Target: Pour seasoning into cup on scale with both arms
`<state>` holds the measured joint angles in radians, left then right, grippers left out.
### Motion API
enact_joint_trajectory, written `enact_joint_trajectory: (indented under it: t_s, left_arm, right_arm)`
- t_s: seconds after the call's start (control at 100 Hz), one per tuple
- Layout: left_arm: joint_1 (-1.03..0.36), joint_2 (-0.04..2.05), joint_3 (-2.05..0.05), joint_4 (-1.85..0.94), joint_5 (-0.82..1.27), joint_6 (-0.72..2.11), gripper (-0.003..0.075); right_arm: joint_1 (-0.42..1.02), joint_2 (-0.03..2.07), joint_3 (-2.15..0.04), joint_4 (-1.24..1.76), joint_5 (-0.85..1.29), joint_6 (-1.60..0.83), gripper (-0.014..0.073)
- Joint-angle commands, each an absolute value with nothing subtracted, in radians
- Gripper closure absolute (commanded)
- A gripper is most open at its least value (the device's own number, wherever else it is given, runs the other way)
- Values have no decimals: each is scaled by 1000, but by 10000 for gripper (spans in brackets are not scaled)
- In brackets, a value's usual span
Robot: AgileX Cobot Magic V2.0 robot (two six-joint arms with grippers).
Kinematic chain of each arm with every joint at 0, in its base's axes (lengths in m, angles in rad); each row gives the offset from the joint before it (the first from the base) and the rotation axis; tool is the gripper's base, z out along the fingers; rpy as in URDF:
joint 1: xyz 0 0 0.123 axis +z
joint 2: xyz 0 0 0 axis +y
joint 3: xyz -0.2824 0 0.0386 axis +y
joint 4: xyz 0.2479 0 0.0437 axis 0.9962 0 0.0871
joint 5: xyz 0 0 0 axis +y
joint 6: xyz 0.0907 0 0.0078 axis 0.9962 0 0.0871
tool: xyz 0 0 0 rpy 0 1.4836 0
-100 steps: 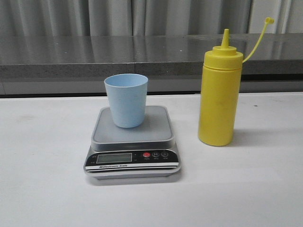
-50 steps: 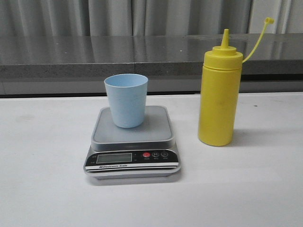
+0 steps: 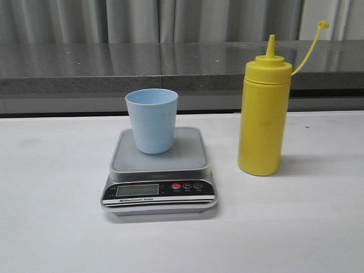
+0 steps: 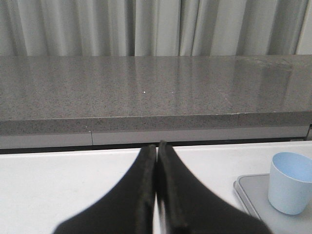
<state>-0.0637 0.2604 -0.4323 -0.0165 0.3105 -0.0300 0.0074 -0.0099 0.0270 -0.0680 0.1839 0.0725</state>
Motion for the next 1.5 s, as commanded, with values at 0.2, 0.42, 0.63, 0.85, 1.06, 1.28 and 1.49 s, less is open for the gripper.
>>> enact_joint_trajectory:
  t_s: [0.2,0.42,0.63,0.85,1.06,1.28,1.49]
  left_arm:
    - [-62,268,-458,-16,226,-38,740]
    - [-62,268,-458,-16,226,-38,740]
    - [-62,268,-458,-16,226,-38,740]
    - [-62,268,-458,-16,226,-38,740]
    - [-62,268,-456,-16,226,-38,740]
    - [-62,247,-351,-12,210,-38,740]
    - [-62,139,-199,23,160,-38,740]
  right_arm:
    - [2,-30,6,-69,99,66,662]
    - [2,-30,6,-69,99,66,662]
    - [2,-30,6,-69,99,66,662]
    - [2,-30,6,-69,99,66,662]
    - [2,-30,6,-69,99,66,662]
    - [2,-30,6,-69,99,66,662]
    - [2,-30,6,-69,99,66,662]
